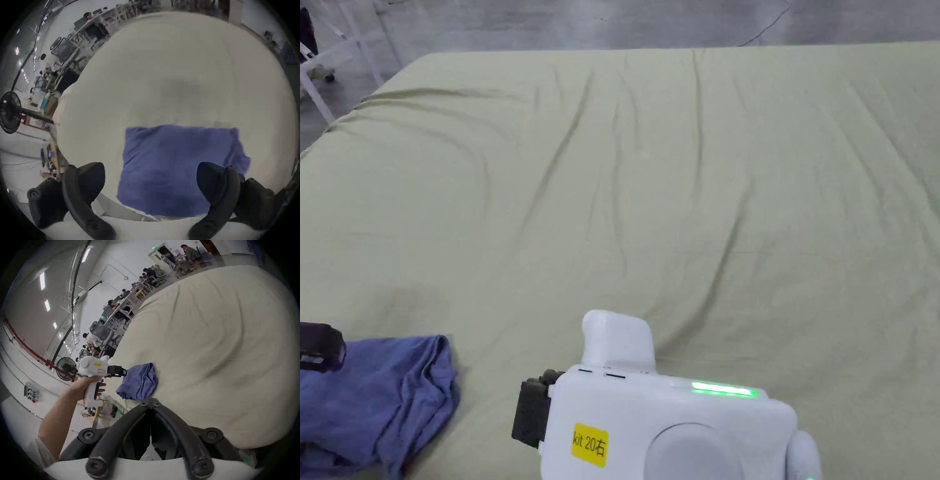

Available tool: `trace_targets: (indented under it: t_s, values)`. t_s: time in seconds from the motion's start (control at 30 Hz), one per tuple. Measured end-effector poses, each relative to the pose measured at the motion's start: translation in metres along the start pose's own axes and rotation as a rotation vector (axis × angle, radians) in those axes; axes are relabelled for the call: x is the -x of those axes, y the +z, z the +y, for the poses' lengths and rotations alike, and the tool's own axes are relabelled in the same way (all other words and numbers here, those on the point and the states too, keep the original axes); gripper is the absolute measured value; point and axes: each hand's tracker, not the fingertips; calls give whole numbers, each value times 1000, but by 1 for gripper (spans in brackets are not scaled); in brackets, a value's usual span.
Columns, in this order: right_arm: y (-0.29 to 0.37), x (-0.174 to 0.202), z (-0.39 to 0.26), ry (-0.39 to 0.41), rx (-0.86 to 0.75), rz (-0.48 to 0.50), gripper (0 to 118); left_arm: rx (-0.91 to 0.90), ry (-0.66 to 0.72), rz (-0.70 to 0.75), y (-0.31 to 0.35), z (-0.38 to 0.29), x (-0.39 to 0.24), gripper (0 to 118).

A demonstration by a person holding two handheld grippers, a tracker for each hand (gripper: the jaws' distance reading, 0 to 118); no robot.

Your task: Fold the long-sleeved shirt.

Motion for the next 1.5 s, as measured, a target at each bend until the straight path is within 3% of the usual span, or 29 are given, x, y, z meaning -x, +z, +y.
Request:
trace_targets:
  t_s: [0.13,0.17,0.2,0.23,0.27,0.37,0.5,0.63,0.77,1.0,1.3,1.33,1.37,1.4,1.43,1.47,1.5]
  values:
    - [43,-6,4,12,-60,-16,0,6,-104,-68,37,-11,-40,113]
    - [60,-10,5,27,-90,-30,0,24,-118,-120,52,-13,-50,108]
    - [79,-17,5,38,-119,-57,0,32,-108,-183,73,-17,-59,83]
    - [95,-24,4,52,-137,-77,0,-65,-109,-263,99,-24,-69,26]
    - [115,-34,4,73,-153,-103,0,-181,-153,-300,130,-31,-88,0]
    - [180,-65,3,71,-226,-276,0,-544,-285,-369,234,-65,-130,0]
    - [272,-82,4,88,-460,-441,0,-870,-212,-454,333,-115,-180,0]
    - [342,-67,-11,231,-698,-575,0,-1154,-88,-401,384,-157,-222,0]
    - [376,-50,-20,380,-774,-650,0,-1258,9,-418,409,-187,-257,0]
    - [374,-35,-29,399,-861,-578,0,-1270,25,-358,399,-216,-298,0]
    - [361,-21,-18,462,-867,-542,0,-1258,41,-316,403,-211,-290,0]
    - [361,-20,-18,463,-874,-538,0,-1255,47,-323,402,-209,-288,2]
    - [362,-20,-17,463,-881,-536,16,-1256,53,-329,402,-209,-288,32]
    - [361,-19,-15,470,-888,-539,56,-1269,55,-327,401,-209,-288,75]
    - [359,-18,-12,457,-903,-573,106,-1288,50,-301,400,-209,-291,117]
    - [354,-17,-6,403,-905,-626,114,-1294,26,-253,400,-205,-294,116]
    - [346,-15,-6,358,-971,-516,116,-1287,-15,-236,396,-209,-299,118]
